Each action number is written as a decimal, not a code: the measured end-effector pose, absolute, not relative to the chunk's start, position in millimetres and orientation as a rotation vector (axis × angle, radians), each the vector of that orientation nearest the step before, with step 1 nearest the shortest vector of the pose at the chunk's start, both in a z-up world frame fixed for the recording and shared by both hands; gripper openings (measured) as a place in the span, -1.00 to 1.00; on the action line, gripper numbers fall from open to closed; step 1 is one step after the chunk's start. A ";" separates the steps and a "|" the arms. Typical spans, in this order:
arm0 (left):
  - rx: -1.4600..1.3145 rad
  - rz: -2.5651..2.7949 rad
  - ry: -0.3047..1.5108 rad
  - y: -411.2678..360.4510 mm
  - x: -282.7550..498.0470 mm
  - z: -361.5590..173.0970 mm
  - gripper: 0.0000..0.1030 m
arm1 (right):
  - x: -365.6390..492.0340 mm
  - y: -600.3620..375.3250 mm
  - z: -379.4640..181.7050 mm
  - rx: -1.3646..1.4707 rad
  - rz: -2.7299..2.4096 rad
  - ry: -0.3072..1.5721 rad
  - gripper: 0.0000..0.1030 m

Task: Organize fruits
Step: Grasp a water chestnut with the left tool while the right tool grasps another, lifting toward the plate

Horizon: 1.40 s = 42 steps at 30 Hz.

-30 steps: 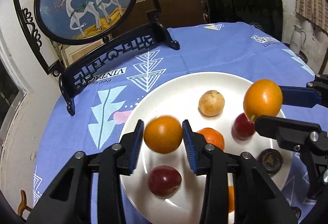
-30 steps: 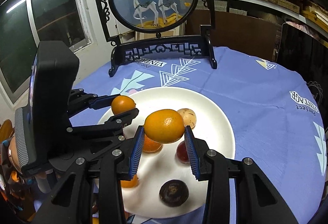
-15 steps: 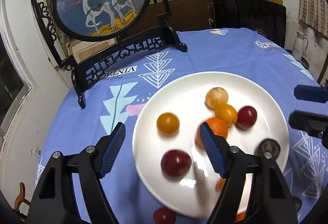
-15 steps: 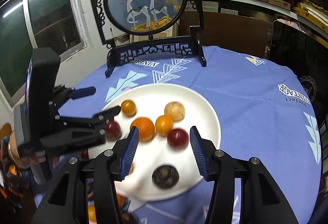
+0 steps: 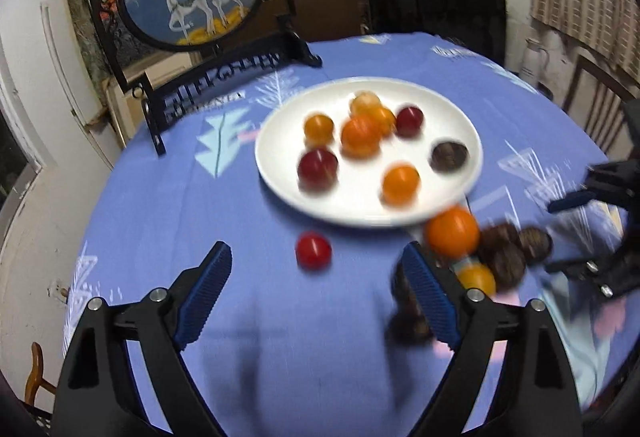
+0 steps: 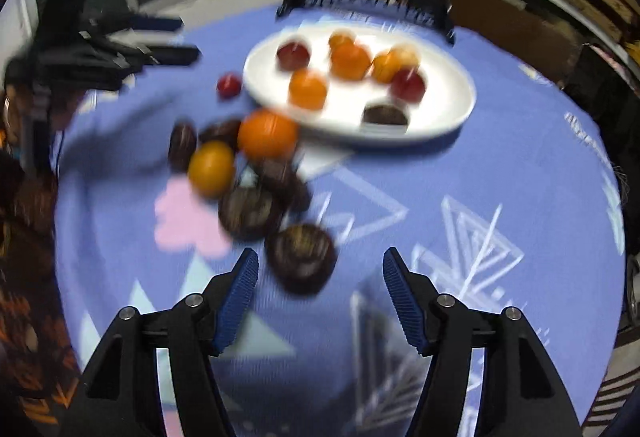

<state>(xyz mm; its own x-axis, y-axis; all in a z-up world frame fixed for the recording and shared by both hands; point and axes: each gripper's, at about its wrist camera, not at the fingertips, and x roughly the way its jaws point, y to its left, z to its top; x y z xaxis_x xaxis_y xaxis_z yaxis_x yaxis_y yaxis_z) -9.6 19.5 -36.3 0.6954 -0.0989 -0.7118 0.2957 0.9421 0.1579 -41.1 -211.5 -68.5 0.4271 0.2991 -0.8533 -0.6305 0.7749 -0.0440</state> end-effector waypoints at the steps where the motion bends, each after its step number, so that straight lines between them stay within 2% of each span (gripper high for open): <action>1: 0.275 -0.232 0.780 20.3 -16.2 -39.5 0.67 | -40.9 -210.7 -70.8 -0.381 0.604 0.965 0.26; 3: 0.284 -0.257 0.791 17.6 -25.4 -45.9 0.70 | -38.5 -208.2 -74.2 -0.360 0.616 0.963 0.21; 4: 0.293 -0.269 0.800 15.2 -29.1 -50.7 0.70 | -36.4 -205.7 -76.0 -0.354 0.621 0.964 0.11; 5: 0.301 -0.282 0.811 12.1 -32.0 -55.8 0.70 | -35.9 -203.0 -77.9 -0.359 0.633 0.972 -0.20; 14: 0.325 -0.354 0.865 -14.7 -29.1 -87.2 0.70 | -47.9 -213.6 -66.8 -0.360 0.609 0.967 -0.22; 16: 0.327 -0.357 0.869 -17.7 -24.0 -91.2 0.64 | -49.1 -217.5 -65.4 -0.348 0.602 0.963 -0.22; 17: 0.323 -0.369 0.875 -18.5 -22.0 -93.0 0.36 | -50.2 -218.4 -65.0 -0.348 0.599 0.963 -0.22; 18: 0.321 -0.375 0.888 -18.6 -20.5 -94.5 -0.10 | -51.1 -218.9 -65.1 -0.348 0.595 0.965 -0.22; 19: 0.302 -0.386 0.920 -18.0 -17.7 -96.9 -0.21 | -51.8 -219.1 -65.2 -0.349 0.592 0.964 -0.22; 24: 0.271 -0.389 0.902 -12.0 -22.3 -83.8 -0.22 | -53.5 -219.0 -58.3 -0.340 0.583 0.942 -0.22; 30: 0.277 -0.340 0.783 -10.8 -29.0 -42.5 -0.22 | -49.6 -210.4 -35.8 -0.312 0.587 0.879 -0.22; 38: 0.288 -0.159 0.594 -22.5 -1.4 16.9 -0.22 | -31.7 -191.6 27.4 -0.231 0.576 0.701 -0.22; 42: 0.250 -0.121 0.568 -25.2 12.9 27.3 -0.22 | -21.2 -191.1 45.4 -0.172 0.567 0.652 -0.21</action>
<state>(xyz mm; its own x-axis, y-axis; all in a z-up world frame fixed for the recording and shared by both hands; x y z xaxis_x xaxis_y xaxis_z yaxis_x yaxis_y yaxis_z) 12.9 -25.2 27.3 0.8367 -0.0441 -0.5458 0.1817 0.9626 0.2009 -21.2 -191.1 45.4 0.6503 0.4440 -0.6165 -0.5493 0.8353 0.0222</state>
